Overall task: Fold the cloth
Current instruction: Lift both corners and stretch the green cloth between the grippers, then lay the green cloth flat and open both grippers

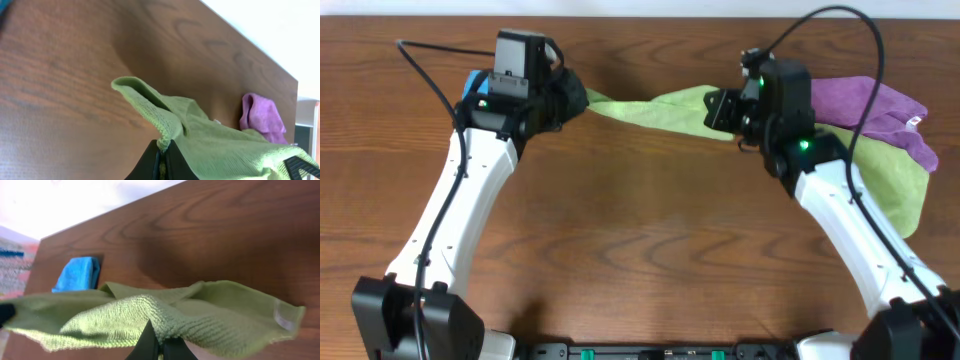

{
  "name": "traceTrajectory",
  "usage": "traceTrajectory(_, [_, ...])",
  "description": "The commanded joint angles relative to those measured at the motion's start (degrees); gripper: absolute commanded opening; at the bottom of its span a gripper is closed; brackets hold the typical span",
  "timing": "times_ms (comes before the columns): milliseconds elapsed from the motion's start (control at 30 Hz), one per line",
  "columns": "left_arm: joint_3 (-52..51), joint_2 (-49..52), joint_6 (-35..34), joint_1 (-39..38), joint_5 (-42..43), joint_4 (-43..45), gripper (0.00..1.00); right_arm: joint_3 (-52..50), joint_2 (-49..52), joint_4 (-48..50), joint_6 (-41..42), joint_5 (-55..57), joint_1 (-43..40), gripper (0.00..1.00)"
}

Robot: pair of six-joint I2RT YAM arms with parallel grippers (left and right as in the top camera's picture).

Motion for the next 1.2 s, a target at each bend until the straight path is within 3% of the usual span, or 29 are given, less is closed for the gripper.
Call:
traceTrajectory(0, [3.3, 0.9, 1.4, 0.7, -2.3, -0.9, 0.06, 5.2, 0.0, -2.6, -5.3, 0.5, -0.8, 0.01])
traceTrajectory(300, [4.9, 0.9, 9.0, 0.7, -5.6, -14.3, 0.06, 7.8, -1.8, -13.2, -7.4, 0.5, -0.8, 0.01])
traceTrajectory(633, [7.9, 0.6, 7.1, 3.6, -5.3, -11.1, 0.06, 8.0, -2.9, -3.7, -7.6, 0.3, -1.7, 0.01])
traceTrajectory(833, [9.2, 0.6, 7.3, 3.6, -5.2, -11.4, 0.06, 8.0, -2.9, -4.9, -8.8, 0.5, -1.8, 0.01])
traceTrajectory(1167, [4.0, 0.7, 12.7, 3.6, -5.2, -28.3, 0.06, 7.9, -2.9, -25.6, -13.0, 3.7, -1.7, 0.01])
